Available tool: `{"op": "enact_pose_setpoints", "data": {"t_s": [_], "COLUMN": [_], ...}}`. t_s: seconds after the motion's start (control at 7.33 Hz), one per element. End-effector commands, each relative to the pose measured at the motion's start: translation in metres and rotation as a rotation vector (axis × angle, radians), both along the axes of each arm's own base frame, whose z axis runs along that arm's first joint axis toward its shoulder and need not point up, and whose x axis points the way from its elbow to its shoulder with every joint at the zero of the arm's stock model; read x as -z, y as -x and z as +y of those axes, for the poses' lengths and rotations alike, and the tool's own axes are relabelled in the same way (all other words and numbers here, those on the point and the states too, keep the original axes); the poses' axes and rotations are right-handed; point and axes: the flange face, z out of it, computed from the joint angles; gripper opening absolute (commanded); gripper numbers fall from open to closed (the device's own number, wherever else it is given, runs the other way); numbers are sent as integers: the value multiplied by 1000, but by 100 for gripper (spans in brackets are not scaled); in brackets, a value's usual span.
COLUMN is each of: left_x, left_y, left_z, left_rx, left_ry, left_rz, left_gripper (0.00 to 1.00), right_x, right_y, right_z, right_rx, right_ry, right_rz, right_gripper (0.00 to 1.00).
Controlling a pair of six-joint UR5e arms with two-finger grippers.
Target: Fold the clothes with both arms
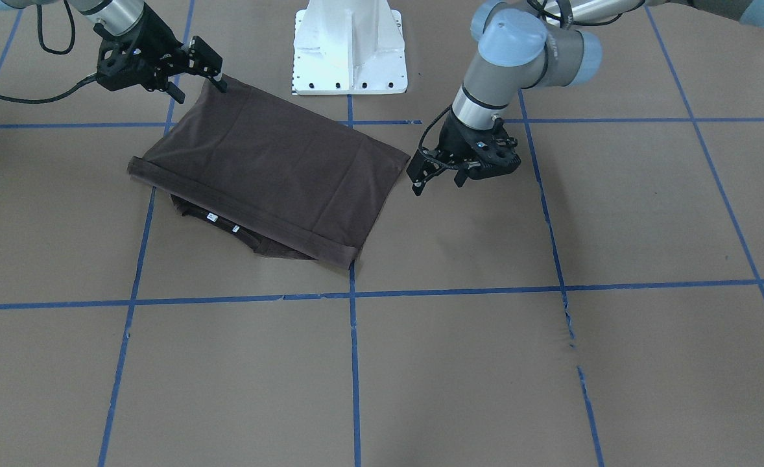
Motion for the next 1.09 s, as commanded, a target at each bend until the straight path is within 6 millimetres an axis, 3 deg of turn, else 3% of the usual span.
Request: {"op": "enact_pose_setpoints", "data": {"t_s": [0.0,0.14,0.27,0.41,0.68,0.82,0.96], "left_x": [-10,-11,-13,0,0,0,-1], "left_y": [-40,-43,-63,-71,-83,-85,-84], "left_z": [50,55,84,82,79,81,81], "left_rx": [51,74,47,60,63,61,61], "left_ry": [144,182,218,222,227,227,227], "left_rz": [-24,-21,-33,-19,-29,-31,-31], "left_gripper": [97,94,91,89,85,67,22], "right_x": [16,16,17,16,16,16,16], "right_y": [-10,-10,-12,-13,-13,-13,-13], "right_z": [-19,-22,-23,-24,-24,-24,-24], "right_rx": [-49,-55,-61,-63,-65,-65,-65], "right_ry": [-22,-24,-25,-24,-24,-24,-24], "right_rz": [-30,-31,-32,-31,-31,-31,-31], "right_gripper": [100,100,100,100,100,100,100]}}
